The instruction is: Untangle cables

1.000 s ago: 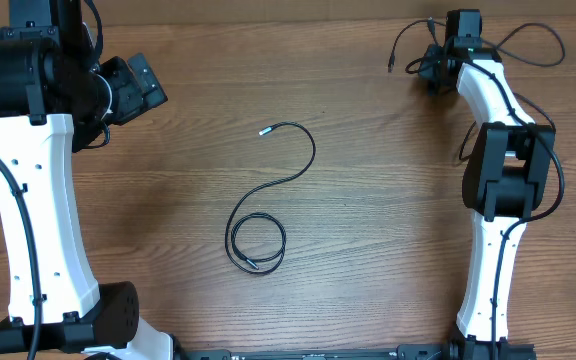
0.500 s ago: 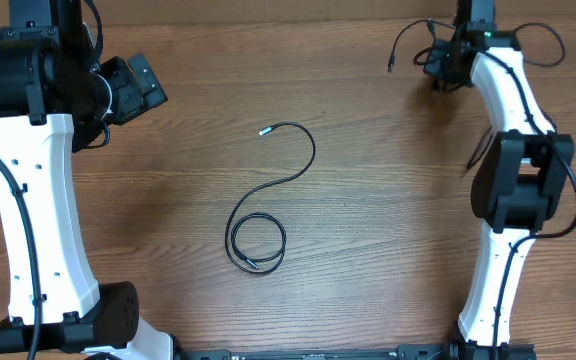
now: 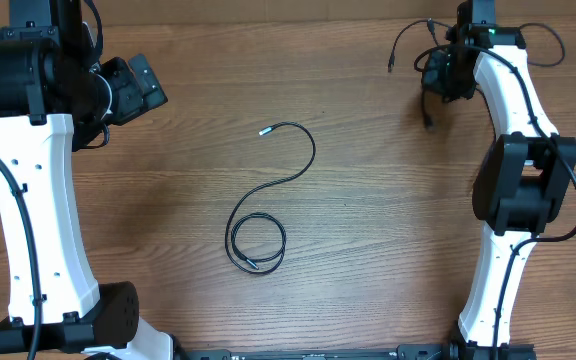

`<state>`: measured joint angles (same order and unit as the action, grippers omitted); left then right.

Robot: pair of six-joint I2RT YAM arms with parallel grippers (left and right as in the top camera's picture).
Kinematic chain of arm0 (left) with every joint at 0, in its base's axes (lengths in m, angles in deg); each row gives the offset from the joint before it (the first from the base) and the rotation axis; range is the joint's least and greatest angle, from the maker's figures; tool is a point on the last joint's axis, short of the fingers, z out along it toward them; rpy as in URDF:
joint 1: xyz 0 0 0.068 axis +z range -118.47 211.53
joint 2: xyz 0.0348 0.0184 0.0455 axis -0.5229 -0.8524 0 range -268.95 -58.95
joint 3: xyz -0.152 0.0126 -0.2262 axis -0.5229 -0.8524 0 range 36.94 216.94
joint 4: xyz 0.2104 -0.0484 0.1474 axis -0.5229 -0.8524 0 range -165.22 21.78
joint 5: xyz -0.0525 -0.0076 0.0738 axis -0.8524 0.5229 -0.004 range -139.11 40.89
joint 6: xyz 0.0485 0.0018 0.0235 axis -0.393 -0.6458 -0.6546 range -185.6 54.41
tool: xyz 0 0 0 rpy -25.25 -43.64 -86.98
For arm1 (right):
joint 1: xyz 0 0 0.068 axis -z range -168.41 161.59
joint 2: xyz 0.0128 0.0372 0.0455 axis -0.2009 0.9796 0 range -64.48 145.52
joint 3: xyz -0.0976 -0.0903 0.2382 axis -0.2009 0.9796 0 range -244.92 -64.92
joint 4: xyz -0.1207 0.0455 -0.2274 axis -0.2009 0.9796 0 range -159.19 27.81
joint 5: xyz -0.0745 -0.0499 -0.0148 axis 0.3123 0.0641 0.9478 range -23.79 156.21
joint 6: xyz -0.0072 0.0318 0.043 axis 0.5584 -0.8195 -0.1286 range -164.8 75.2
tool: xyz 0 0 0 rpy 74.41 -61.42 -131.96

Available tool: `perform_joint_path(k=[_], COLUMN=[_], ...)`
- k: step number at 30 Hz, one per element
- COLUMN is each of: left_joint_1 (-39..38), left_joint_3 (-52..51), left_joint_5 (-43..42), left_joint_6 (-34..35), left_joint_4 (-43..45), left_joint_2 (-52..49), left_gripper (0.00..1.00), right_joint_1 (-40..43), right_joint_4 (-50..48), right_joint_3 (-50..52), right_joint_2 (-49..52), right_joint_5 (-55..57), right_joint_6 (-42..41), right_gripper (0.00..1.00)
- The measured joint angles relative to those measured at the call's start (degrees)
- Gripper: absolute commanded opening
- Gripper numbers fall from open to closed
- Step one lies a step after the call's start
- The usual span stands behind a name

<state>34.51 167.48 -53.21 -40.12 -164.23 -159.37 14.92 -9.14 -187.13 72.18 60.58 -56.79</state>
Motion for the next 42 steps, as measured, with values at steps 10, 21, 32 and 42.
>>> perform_joint_path(k=[10,21,32,42], left_joint_1=[0.00,0.00,0.00,0.00], left_joint_3=[0.00,0.00,0.00,0.00], left_joint_5=[0.00,0.00,0.00,0.00], left_joint_6=[-0.61,-1.70,-1.73,-1.95], left_joint_4=[0.00,0.00,1.92,1.29], left_joint_2=[0.00,0.00,0.00,0.00], left_gripper=[1.00,0.99,1.00,1.00], right_joint_1=[0.68,12.20,12.94,12.02], right_joint_4=[5.20,28.48,37.09,37.05], right_joint_3=[-4.22,-18.75,-18.40,-18.21], right_joint_2=[0.00,-2.14,-2.14,-2.14], right_joint_5=[-0.31,-0.33,-1.57,2.03], right_joint_6=[-5.35,-8.39,-5.79,-4.46], right_gripper=[0.88,0.53,0.53,0.48])
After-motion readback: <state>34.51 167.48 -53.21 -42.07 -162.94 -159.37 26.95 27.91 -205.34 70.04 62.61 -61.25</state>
